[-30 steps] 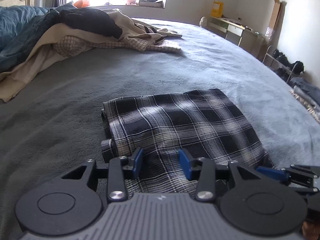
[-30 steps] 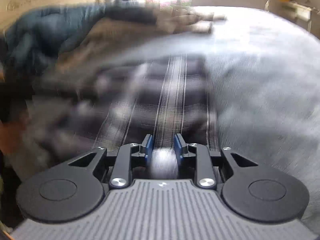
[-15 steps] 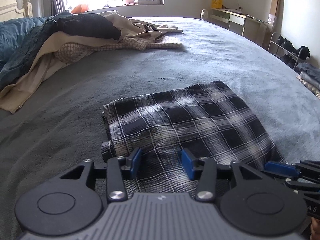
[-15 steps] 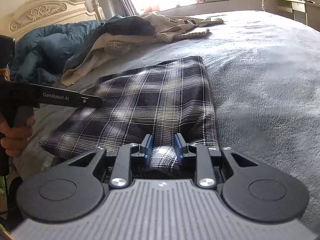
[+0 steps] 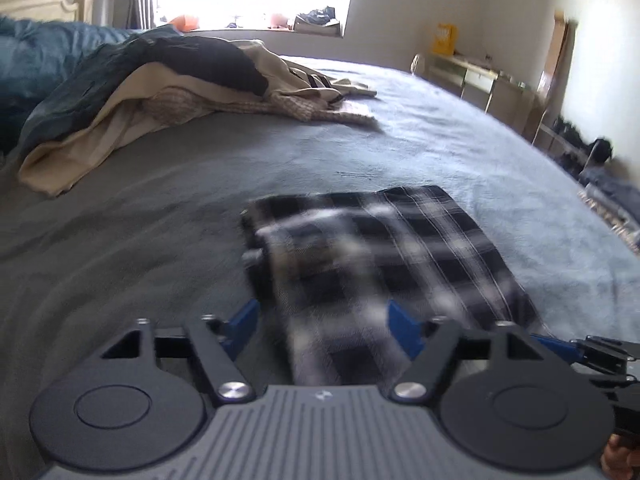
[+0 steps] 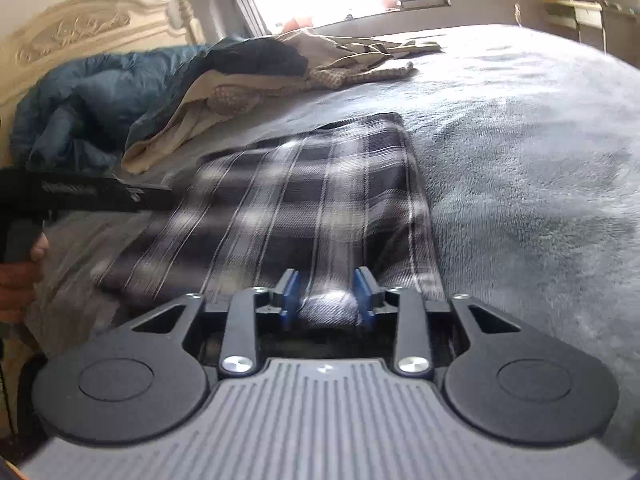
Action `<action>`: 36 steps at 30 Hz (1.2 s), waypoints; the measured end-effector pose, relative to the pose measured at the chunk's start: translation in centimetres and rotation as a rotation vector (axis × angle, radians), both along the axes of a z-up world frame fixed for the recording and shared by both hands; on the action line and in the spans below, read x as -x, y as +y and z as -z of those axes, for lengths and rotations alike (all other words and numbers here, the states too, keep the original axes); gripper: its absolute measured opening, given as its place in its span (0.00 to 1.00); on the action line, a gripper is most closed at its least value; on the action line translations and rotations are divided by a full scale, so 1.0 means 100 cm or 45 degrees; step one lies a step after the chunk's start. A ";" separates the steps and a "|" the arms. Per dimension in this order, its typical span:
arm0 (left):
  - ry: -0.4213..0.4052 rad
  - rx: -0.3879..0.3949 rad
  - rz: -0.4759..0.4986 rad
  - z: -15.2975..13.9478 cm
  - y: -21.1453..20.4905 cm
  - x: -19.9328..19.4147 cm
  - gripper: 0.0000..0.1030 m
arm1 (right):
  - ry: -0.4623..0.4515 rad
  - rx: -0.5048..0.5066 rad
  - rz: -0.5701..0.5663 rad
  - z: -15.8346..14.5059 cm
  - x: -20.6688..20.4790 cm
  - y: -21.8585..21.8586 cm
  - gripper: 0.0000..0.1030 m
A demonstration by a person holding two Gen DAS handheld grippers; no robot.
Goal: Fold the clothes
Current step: 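Grasp the folded shirt edge with both grippers side by side, then lift the shirt edge with both grippers and fold it over the stack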
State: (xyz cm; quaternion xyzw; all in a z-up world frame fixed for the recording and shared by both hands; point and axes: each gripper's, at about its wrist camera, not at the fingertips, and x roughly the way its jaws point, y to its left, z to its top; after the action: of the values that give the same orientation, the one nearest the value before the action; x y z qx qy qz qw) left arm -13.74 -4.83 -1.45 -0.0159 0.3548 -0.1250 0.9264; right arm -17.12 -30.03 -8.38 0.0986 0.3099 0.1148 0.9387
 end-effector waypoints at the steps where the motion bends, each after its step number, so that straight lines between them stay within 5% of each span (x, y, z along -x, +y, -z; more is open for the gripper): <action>1: -0.004 0.007 0.002 0.000 0.007 0.007 0.78 | -0.001 0.020 -0.001 -0.001 0.009 0.003 0.43; 6: -0.028 0.040 0.048 0.010 0.026 0.042 0.90 | 0.058 -0.042 0.065 0.001 0.054 0.000 0.45; 17: 0.024 0.072 0.217 0.027 0.027 0.005 1.00 | 0.027 -0.371 0.043 -0.028 0.003 -0.082 0.56; 21: 0.095 0.103 0.308 0.039 0.039 -0.027 1.00 | 0.211 -0.488 -0.018 -0.008 -0.079 -0.112 0.57; 23: 0.123 0.112 0.496 0.041 0.045 -0.039 1.00 | 0.342 -0.526 -0.035 0.003 -0.114 -0.121 0.57; 25: 0.162 0.139 0.559 0.041 0.051 -0.046 1.00 | 0.430 -0.573 -0.064 0.010 -0.137 -0.125 0.57; 31: 0.302 0.348 0.415 0.047 0.069 -0.044 0.96 | 0.512 -0.708 -0.117 0.022 -0.143 -0.121 0.58; 36: 0.445 0.583 0.306 0.048 0.080 -0.068 0.82 | 0.636 -0.813 -0.151 0.022 -0.150 -0.118 0.59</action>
State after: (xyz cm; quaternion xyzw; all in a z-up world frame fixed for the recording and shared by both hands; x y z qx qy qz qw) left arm -6.96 3.13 -6.24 -0.2034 0.4708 -0.3056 0.8022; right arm -2.16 -41.82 -10.61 0.3919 0.4823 0.2316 0.7484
